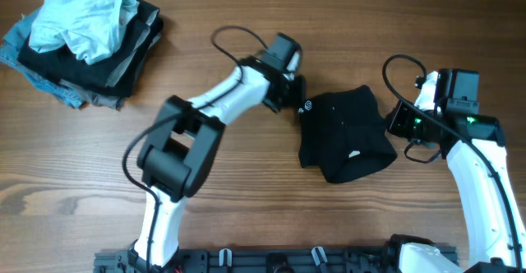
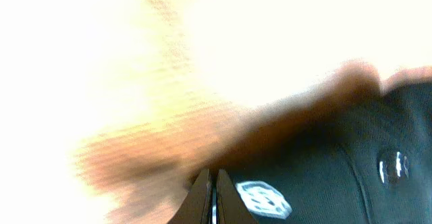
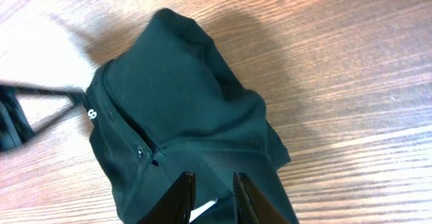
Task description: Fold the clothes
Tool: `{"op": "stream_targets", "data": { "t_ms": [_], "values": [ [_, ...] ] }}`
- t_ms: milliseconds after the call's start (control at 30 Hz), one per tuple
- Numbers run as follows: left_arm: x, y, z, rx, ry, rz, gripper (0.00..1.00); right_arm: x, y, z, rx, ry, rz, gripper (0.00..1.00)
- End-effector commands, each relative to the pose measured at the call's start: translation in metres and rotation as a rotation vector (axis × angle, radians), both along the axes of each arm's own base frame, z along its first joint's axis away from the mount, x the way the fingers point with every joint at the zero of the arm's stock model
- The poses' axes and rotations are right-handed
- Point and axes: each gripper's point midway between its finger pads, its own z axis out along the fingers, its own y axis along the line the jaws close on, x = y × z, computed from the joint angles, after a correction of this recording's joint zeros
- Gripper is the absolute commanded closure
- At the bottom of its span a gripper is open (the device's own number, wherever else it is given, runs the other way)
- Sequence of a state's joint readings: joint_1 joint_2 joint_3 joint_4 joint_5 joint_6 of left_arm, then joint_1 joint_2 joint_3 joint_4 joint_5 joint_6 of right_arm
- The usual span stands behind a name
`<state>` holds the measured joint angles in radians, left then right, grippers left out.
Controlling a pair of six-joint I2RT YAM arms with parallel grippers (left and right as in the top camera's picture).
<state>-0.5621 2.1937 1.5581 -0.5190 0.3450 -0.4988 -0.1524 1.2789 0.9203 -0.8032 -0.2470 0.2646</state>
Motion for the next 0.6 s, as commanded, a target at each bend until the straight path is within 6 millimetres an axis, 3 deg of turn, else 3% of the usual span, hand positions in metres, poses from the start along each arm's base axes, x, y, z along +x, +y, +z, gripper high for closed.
{"op": "stream_targets", "data": {
  "t_ms": [0, 67, 133, 200, 267, 300, 400, 567],
  "values": [
    [0.035, 0.023, 0.016, 0.0, -0.054, 0.026, 0.94, 0.003, 0.01, -0.013, 0.031, 0.027, 0.061, 0.78],
    [0.026, 0.022, 0.033, -0.06, 0.002, -0.032, 0.74, 0.004, 0.03, -0.028, 0.092, 0.043, 0.178, 0.8],
    [0.003, 0.016, 0.051, -0.165, 0.121, -0.072, 0.4, 0.0, 0.044, -0.048, 0.134, 0.105, 0.238, 0.81],
    [-0.021, 0.005, 0.064, -0.27, 0.198, -0.164, 0.27, -0.005, 0.048, -0.071, 0.157, 0.197, 0.227, 0.82],
    [-0.038, 0.005, 0.06, -0.257, 0.253, -0.184, 0.11, -0.012, 0.046, -0.095, 0.181, 0.303, 0.152, 0.85],
    [-0.048, 0.004, 0.055, -0.244, 0.286, -0.189, 0.06, -0.016, 0.046, -0.109, 0.191, 0.363, 0.115, 0.86],
    [-0.075, -0.003, 0.039, -0.216, 0.343, -0.223, 0.05, -0.025, 0.047, -0.132, 0.218, 0.465, 0.039, 0.9],
    [-0.116, -0.031, 0.006, -0.184, 0.372, -0.283, 0.04, -0.027, 0.047, -0.136, 0.221, 0.482, 0.037, 0.9]
  ]
}}
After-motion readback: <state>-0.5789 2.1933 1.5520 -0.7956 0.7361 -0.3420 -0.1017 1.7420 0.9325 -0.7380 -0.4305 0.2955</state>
